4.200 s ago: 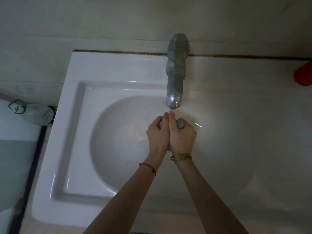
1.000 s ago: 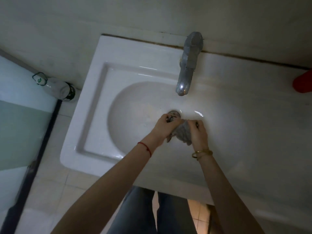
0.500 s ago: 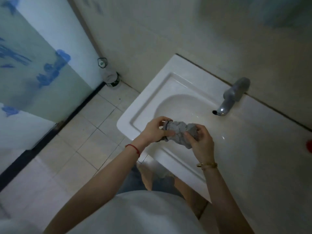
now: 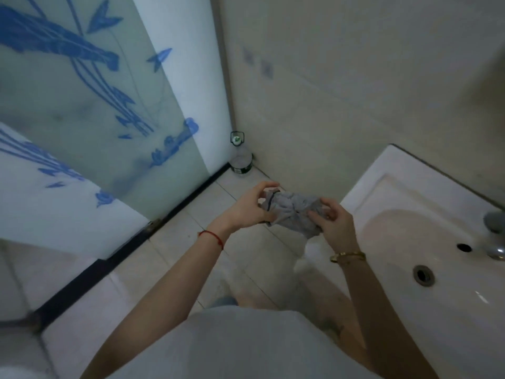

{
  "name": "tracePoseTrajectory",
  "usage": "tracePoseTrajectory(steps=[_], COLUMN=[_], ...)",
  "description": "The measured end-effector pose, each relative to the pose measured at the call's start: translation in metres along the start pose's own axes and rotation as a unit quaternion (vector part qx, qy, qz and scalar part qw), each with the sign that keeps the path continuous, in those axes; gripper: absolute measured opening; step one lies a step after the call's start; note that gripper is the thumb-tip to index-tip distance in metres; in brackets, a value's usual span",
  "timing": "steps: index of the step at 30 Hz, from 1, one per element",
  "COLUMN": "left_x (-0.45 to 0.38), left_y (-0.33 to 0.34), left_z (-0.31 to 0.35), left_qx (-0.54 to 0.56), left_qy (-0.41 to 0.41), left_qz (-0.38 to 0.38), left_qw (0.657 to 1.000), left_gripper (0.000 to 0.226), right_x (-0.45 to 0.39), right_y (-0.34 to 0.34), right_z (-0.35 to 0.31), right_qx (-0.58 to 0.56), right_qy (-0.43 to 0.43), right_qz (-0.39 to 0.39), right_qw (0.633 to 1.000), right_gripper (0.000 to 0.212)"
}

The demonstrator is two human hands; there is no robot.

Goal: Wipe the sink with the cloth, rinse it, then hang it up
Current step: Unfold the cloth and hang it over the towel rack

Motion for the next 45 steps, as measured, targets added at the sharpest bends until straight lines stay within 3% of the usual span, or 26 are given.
tracePoseTrajectory(steps=[9, 16, 22, 26, 32, 38, 42, 45], left_x=[-0.037, -0.089, -0.137, -0.169, -0.202, -0.239, -0.266, -0.288], left_y=[-0.158, -0.213, -0.245, -0.259, -0.27, -0.283, -0.307, -0.332], left_z=[0.014, 0.049, 0.081, 0.1, 0.126, 0.138, 0.15, 0.156], left_qx=[-0.158, 0.024, 0.085, 0.129, 0.206, 0.056, -0.034, -0.121], left_qy=[0.094, 0.035, 0.051, 0.053, 0.025, 0.105, 0.152, 0.191], left_qz=[0.053, -0.022, -0.047, -0.054, -0.135, -0.151, -0.167, -0.134], left_qw=[0.982, 0.999, 0.994, 0.989, 0.969, 0.981, 0.974, 0.965], left_gripper=[0.058, 0.046, 0.035, 0.032, 0.045, 0.046, 0.047, 0.046], right_x=[-0.047, -0.102, -0.151, -0.175, -0.201, -0.225, -0.24, -0.25], right_y=[0.096, 0.123, 0.138, 0.143, 0.152, 0.154, 0.154, 0.148], right_z=[-0.101, -0.14, -0.177, -0.208, -0.243, -0.248, -0.235, -0.242], right_qx=[0.03, 0.058, 0.024, 0.004, -0.007, 0.027, -0.019, -0.151], right_qy=[-0.068, -0.059, -0.057, -0.101, -0.081, -0.078, -0.025, 0.061], right_qz=[0.05, 0.113, 0.142, 0.177, 0.152, 0.186, 0.256, 0.327], right_qw=[0.996, 0.99, 0.988, 0.979, 0.985, 0.979, 0.966, 0.931], right_gripper=[0.031, 0.037, 0.028, 0.02, 0.047, 0.005, 0.019, 0.024])
Point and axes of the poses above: each hand's wrist, its own x-axis away from the middle knuckle, its own y-axis out of the palm, z = x × y, the point moved 1 cm from there along -x, towards the middle knuckle, and after that the axes turned 7 degrees about x, right-handed, at the moved point
